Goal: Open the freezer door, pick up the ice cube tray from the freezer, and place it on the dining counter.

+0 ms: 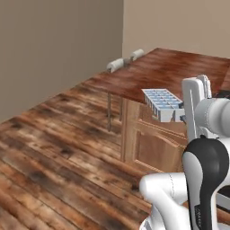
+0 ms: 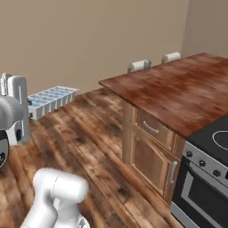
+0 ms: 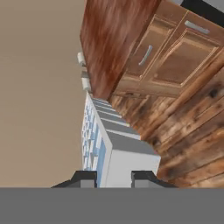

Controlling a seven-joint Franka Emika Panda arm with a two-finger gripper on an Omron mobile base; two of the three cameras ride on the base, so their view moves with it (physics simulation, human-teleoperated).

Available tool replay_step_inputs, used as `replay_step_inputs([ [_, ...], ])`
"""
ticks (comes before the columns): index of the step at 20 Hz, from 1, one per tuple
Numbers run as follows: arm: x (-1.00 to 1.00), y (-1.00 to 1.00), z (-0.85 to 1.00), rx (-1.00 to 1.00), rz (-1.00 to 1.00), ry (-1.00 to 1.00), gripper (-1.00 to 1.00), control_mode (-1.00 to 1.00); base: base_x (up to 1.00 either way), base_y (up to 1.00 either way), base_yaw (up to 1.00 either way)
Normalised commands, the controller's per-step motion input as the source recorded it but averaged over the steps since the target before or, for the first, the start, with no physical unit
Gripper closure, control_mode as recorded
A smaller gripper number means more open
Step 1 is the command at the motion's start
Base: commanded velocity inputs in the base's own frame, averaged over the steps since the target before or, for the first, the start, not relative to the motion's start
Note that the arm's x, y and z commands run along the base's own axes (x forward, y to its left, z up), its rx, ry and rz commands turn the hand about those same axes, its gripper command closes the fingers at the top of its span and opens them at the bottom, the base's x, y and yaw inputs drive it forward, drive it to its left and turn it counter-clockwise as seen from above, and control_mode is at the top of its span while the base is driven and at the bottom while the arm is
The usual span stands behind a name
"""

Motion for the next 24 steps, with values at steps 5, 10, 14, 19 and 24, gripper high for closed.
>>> replay_step_inputs([
  [5, 0.0, 0.0, 0.0, 0.0, 0.0, 0.0, 1.0, 1.0, 0.51, 0.06, -0.74],
  [10, 0.0, 0.0, 0.0, 0.0, 0.0, 0.0, 1.0, 1.0, 0.71, 0.27, -0.68],
  [14, 0.0, 0.0, 0.0, 0.0, 0.0, 0.0, 1.0, 1.0, 1.0, 0.57, -0.55],
  [19, 0.0, 0.0, 0.0, 0.0, 0.0, 0.0, 1.0, 1.0, 1.0, 0.75, -0.39],
  [24, 0.0, 0.0, 0.0, 0.0, 0.0, 0.0, 1.0, 1.0, 0.84, 0.42, -0.19],
])
